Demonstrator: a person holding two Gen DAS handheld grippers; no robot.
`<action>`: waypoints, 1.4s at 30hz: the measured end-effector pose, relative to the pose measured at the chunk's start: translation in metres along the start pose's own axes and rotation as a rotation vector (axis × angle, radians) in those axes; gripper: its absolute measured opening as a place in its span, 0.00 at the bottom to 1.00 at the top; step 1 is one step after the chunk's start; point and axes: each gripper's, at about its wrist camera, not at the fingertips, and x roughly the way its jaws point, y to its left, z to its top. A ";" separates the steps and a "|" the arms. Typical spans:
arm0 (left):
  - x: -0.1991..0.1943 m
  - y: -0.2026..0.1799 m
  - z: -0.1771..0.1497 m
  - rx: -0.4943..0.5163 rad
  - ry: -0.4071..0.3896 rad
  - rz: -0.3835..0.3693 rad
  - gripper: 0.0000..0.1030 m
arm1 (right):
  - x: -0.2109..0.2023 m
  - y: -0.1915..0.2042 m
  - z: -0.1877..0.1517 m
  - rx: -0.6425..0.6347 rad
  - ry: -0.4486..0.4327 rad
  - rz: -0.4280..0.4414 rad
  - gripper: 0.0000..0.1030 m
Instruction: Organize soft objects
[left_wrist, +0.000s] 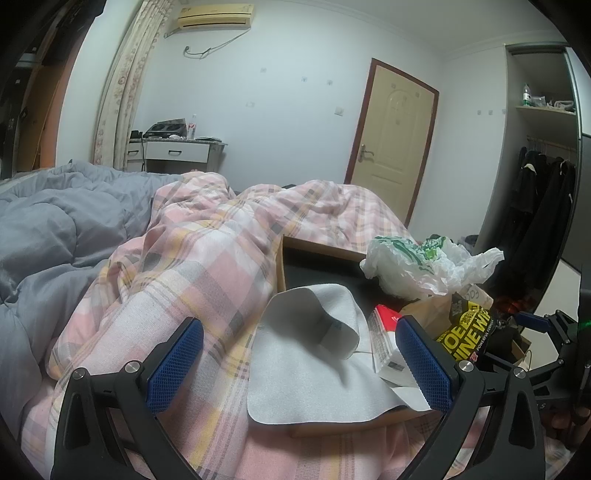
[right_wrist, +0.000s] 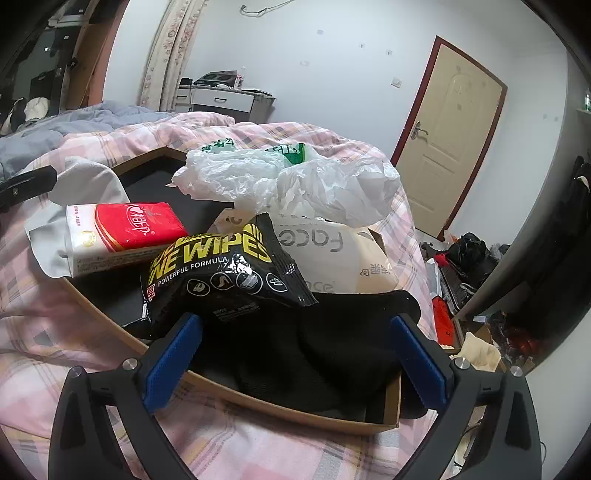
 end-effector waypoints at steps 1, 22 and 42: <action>-0.001 0.002 0.000 0.000 0.000 0.000 1.00 | 0.000 0.000 0.000 0.001 0.000 0.001 0.98; 0.000 0.000 0.001 0.002 0.002 0.002 1.00 | 0.000 -0.001 0.000 0.002 0.001 0.004 0.98; 0.002 -0.002 0.001 0.004 0.004 0.004 1.00 | 0.000 -0.001 0.000 0.004 0.001 0.005 0.98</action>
